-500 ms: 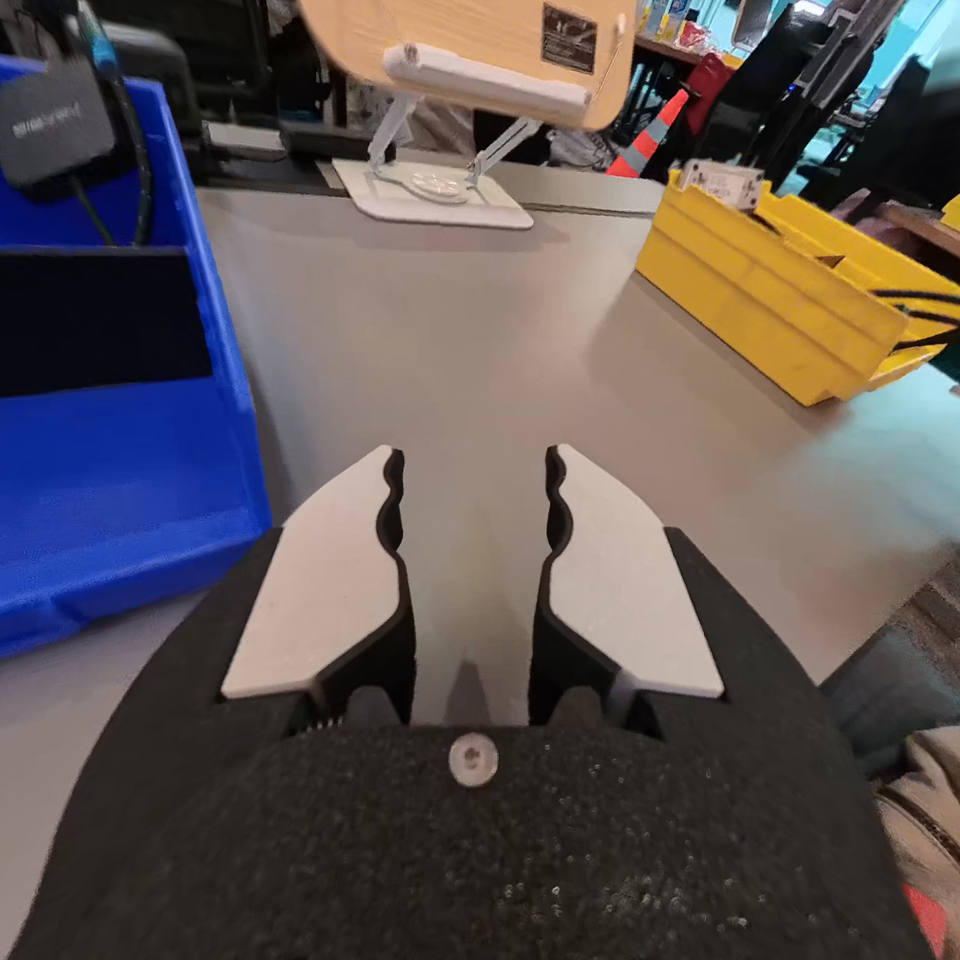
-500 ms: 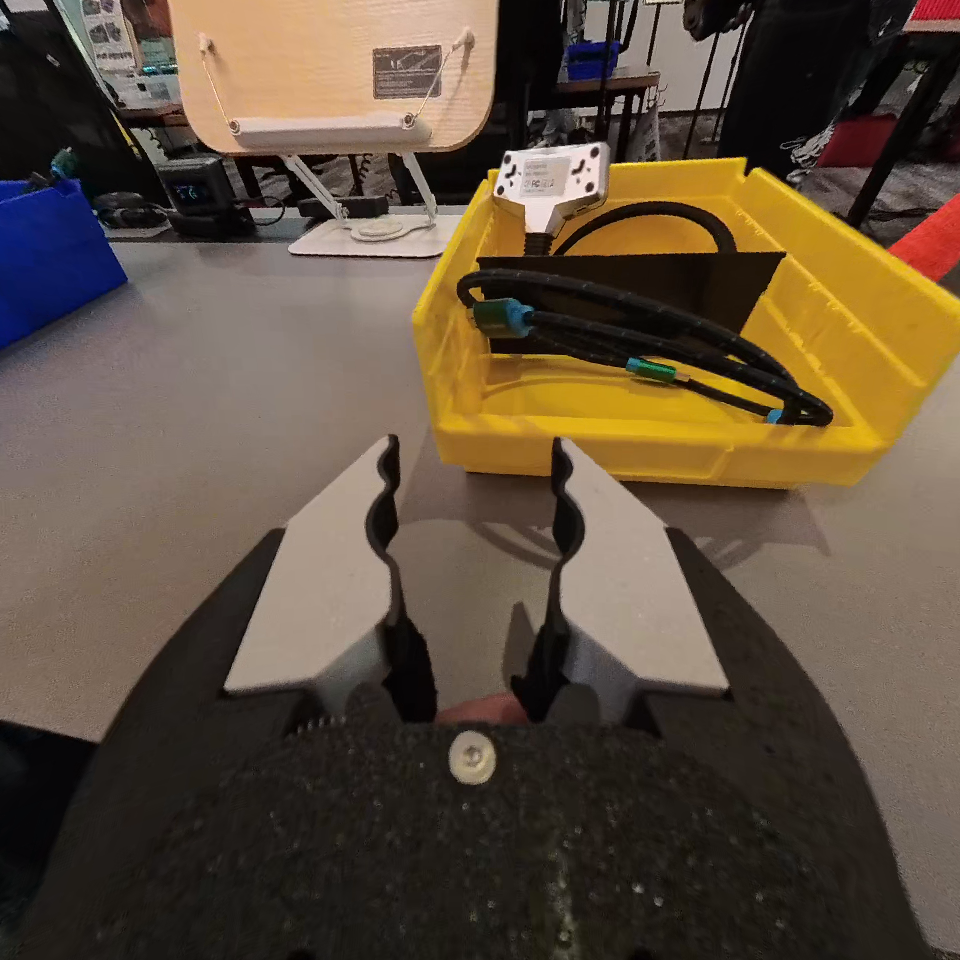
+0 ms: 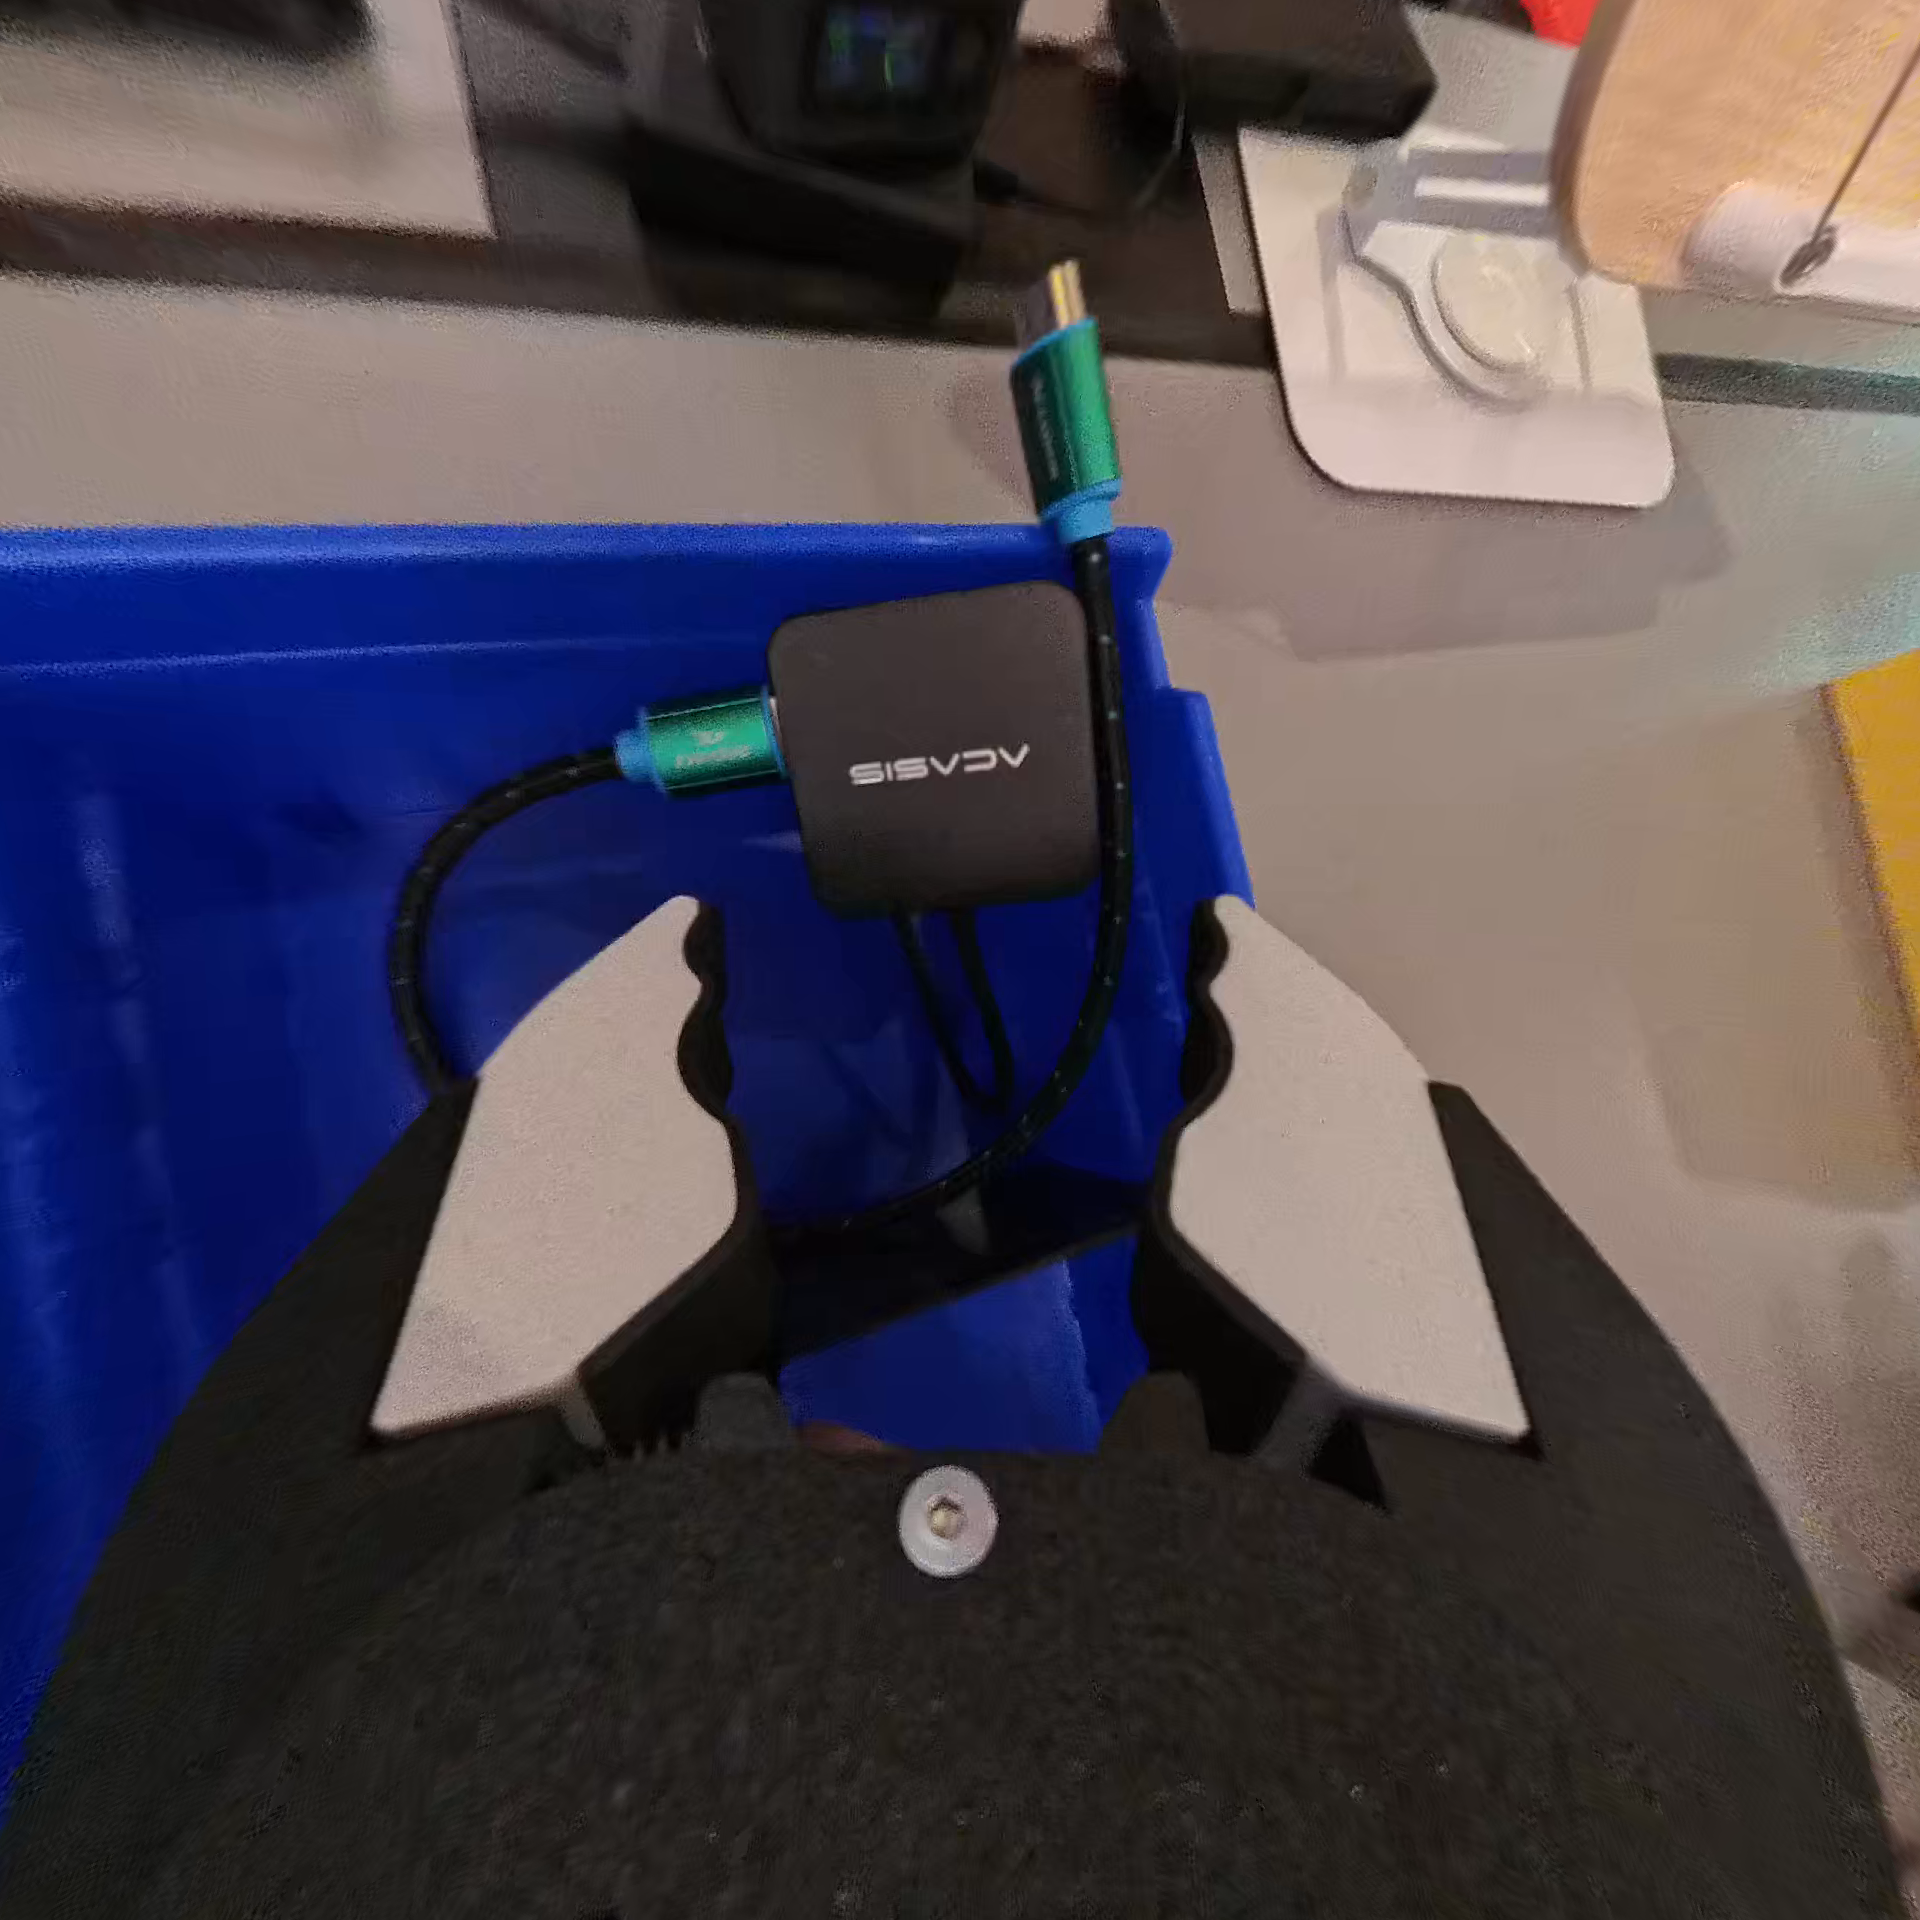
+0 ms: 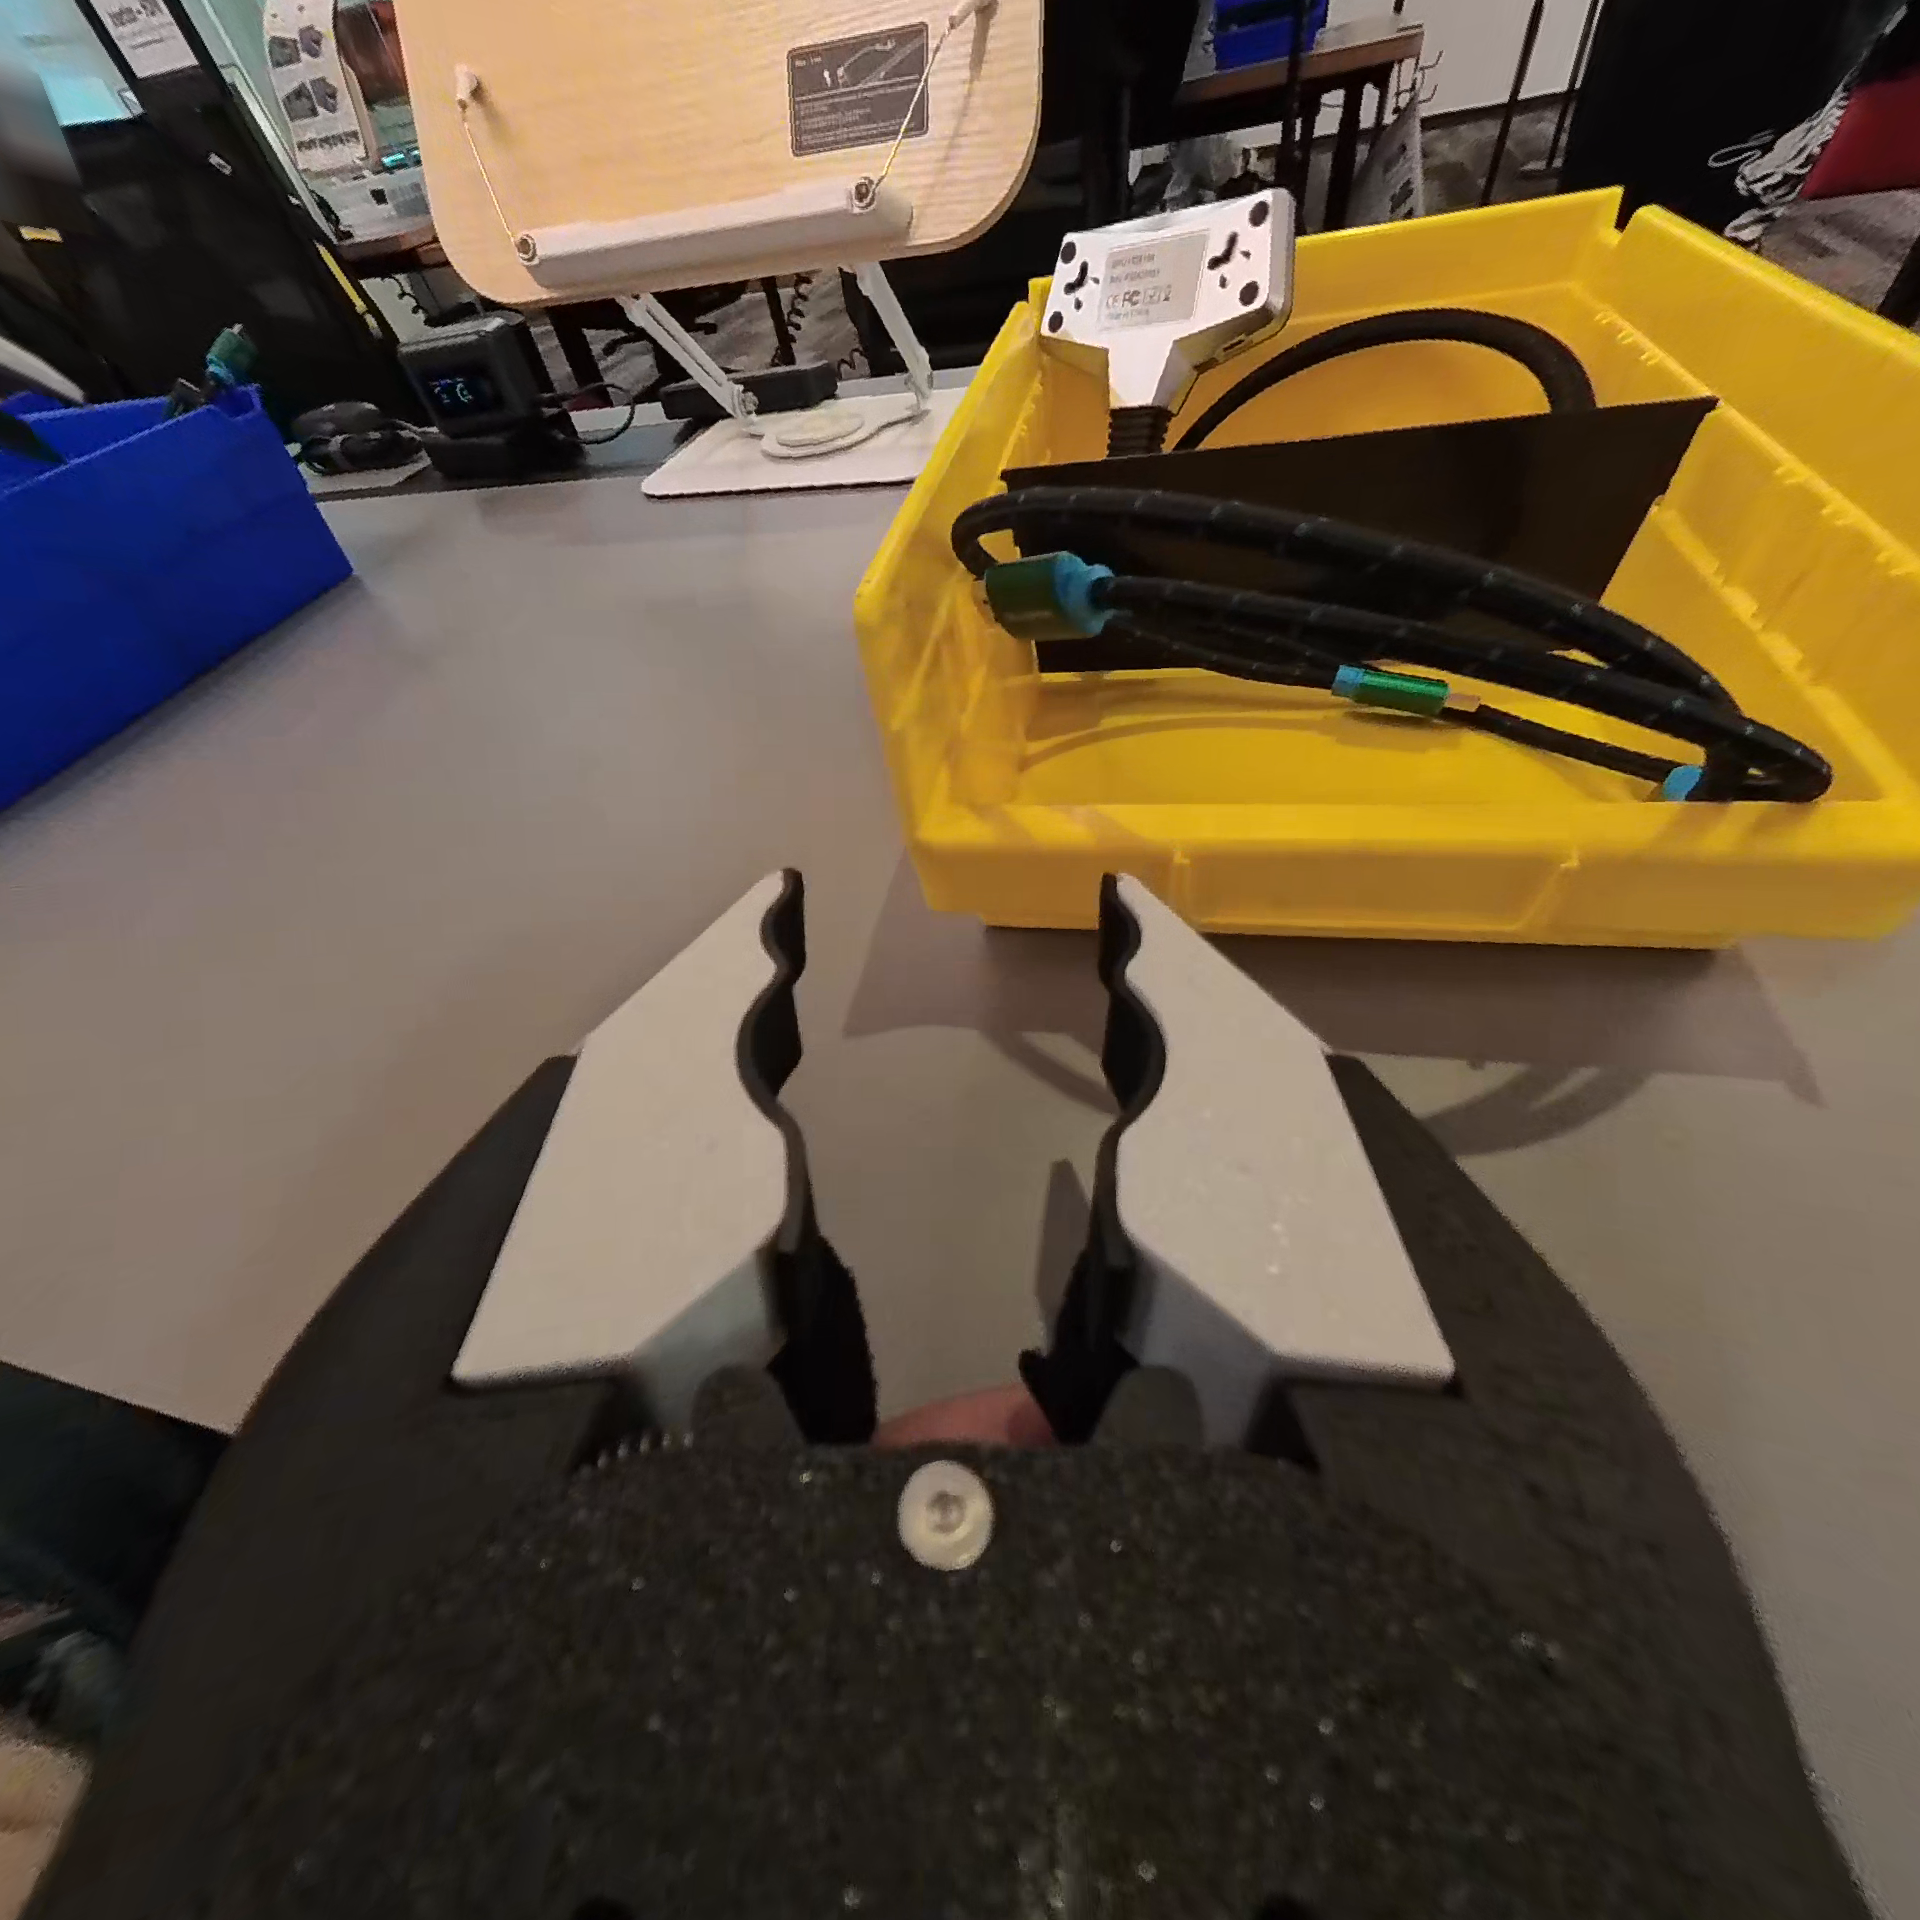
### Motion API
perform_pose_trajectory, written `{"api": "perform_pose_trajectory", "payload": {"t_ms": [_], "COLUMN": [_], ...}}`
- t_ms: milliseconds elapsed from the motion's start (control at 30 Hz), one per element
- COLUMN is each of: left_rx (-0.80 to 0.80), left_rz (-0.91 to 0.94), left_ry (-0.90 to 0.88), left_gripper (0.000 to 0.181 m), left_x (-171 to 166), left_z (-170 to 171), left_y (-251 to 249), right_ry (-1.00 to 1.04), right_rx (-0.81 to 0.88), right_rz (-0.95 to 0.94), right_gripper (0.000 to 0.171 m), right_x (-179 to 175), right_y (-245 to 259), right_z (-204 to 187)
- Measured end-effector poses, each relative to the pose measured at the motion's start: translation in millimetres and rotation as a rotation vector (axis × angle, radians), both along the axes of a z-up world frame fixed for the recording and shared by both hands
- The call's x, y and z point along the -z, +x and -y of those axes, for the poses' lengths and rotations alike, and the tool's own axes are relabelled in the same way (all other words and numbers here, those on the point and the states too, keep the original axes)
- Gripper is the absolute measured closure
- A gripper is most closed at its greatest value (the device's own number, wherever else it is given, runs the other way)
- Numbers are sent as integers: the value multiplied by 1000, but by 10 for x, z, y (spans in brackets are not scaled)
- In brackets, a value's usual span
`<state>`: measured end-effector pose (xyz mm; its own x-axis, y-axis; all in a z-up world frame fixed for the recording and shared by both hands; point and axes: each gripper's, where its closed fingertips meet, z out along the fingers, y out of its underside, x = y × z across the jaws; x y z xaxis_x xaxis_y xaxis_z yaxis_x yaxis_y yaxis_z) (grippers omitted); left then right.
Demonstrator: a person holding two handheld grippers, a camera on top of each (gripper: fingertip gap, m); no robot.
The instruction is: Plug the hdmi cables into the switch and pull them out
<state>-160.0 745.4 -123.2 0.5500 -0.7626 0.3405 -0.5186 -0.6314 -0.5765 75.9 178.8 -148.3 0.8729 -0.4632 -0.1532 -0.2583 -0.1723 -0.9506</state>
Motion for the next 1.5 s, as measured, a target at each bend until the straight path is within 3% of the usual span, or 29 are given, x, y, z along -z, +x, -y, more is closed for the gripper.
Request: {"api": "perform_pose_trajectory", "payload": {"t_ms": [167,300,467,633,767,933,1067,1200,1367,1500], "left_rx": [10,47,82,86,102,188,295,423,602,697], "left_rz": [8,39,35,60,77,83,86,127,168,156], "left_ry": [-93,-133,-23,303,679,1180,1508,1742,1963,2153], "left_gripper": [90,115,115,115,116,116,116,116,116,116], "left_x": [194,234,119,-481,-1286,-2255,-2589,-2429,-1855,-1390], "left_z": [-74,-41,-19,24,188,736,1418,2176,3018,3438], "left_y": [163,244,217,105,27,72,277,621,991,1099], "right_ry": [10,5,2,16,39,115,164,252,312,231], "right_rx": [2,-15,-34,-34,-55,-100,-144,-226,-548,-733], "right_rz": [-30,-50,-46,-39,-14,44,101,167,174,228], "right_gripper": [116,116,116,116,117,115,115,115,111,114], "right_x": [29,64,86,34,-54,-275,-441,-891,-1604,-1725], "right_y": [15,-16,-38,-42,-102,-256,-403,-586,-1051,-1240], "right_z": [48,53,17,11,-21,-79,-161,-420,-1015,-1479]}}
